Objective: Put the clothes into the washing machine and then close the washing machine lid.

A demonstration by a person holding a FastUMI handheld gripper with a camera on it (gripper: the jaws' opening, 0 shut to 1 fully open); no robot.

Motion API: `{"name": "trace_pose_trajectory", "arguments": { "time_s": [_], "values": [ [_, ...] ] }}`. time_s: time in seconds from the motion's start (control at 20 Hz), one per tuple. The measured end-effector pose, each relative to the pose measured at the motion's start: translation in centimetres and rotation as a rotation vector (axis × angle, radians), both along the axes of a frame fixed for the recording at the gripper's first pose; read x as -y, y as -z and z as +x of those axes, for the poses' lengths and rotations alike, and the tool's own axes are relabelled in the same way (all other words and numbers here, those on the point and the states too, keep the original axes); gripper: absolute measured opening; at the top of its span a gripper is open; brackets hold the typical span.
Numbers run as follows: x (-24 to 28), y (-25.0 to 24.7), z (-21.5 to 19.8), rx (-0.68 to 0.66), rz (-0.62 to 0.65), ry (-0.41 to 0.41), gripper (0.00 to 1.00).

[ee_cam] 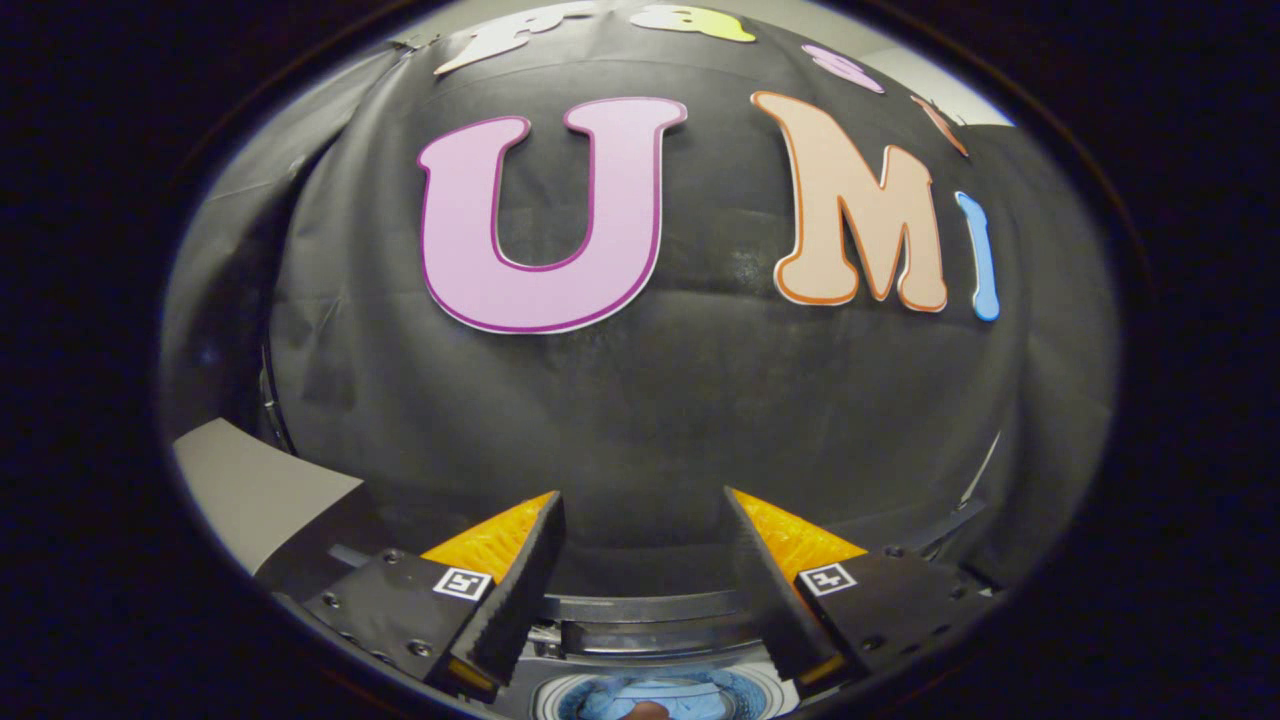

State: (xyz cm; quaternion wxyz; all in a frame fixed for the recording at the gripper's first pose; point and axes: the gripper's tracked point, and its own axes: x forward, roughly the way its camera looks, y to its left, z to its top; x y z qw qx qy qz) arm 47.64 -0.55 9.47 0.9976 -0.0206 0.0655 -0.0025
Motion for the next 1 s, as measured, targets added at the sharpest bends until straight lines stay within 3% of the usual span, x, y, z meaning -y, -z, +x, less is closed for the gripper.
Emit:
{"name": "trace_pose_trajectory", "arguments": {
  "time_s": [1.0],
  "values": [
    [-0.04,-0.19,-0.31,-0.001,-0.008,0.014,0.96]
  ]
}}
